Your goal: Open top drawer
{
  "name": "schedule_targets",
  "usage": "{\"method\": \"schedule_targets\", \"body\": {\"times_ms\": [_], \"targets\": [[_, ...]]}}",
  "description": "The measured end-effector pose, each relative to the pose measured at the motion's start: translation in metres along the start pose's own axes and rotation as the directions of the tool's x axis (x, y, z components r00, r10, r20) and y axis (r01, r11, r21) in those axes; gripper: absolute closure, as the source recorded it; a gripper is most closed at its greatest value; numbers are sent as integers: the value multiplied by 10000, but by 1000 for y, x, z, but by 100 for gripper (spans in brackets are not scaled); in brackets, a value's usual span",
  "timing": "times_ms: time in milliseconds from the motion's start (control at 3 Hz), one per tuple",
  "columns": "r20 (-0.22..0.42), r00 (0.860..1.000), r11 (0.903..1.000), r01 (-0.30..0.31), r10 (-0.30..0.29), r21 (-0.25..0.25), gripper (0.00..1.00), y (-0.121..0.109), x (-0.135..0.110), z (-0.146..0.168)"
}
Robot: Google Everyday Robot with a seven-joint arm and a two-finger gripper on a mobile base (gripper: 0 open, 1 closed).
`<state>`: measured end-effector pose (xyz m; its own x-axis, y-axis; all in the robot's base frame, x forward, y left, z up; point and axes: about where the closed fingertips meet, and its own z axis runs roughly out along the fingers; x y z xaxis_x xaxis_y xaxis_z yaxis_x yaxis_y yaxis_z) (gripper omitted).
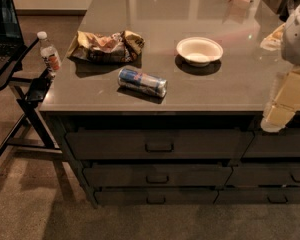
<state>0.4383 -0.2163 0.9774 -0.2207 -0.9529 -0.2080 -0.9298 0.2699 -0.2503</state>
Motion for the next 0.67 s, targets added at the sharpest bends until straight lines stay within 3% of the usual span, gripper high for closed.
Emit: {"method": "schedule_targets", "body": {"times_ms": [333, 667], "targets": [[27, 10000, 10000, -44, 44, 43, 0, 0, 1, 2], [171, 9998, 9996, -33, 38, -298, 0, 10, 12, 30]]}}
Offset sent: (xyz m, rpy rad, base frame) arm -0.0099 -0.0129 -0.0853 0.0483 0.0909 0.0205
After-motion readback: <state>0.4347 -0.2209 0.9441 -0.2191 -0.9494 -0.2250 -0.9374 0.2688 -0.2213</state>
